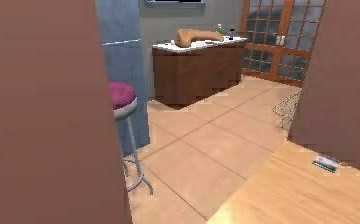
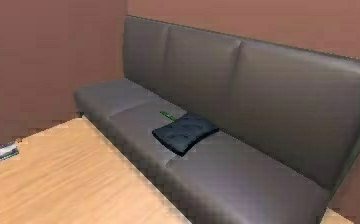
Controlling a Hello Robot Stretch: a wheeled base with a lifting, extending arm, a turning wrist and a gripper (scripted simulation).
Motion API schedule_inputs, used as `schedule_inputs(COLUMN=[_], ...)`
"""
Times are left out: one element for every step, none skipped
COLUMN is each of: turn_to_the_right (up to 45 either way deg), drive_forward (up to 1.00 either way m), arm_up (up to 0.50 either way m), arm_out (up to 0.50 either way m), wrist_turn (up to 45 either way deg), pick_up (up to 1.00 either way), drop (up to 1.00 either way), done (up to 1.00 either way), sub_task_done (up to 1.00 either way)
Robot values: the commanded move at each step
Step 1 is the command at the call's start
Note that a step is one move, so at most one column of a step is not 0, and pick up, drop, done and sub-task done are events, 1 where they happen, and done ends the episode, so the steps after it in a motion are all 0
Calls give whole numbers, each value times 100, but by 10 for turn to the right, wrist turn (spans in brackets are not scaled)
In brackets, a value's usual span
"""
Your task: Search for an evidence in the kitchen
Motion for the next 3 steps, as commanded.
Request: schedule_inputs(turn_to_the_right=[150,0,0], drive_forward=[0,100,100], arm_up=[0,0,0], arm_out=[0,0,0], wrist_turn=[0,0,0], pick_up=[0,0,0], drop=[0,0,0], done=[0,0,0], sub_task_done=[0,0,0])
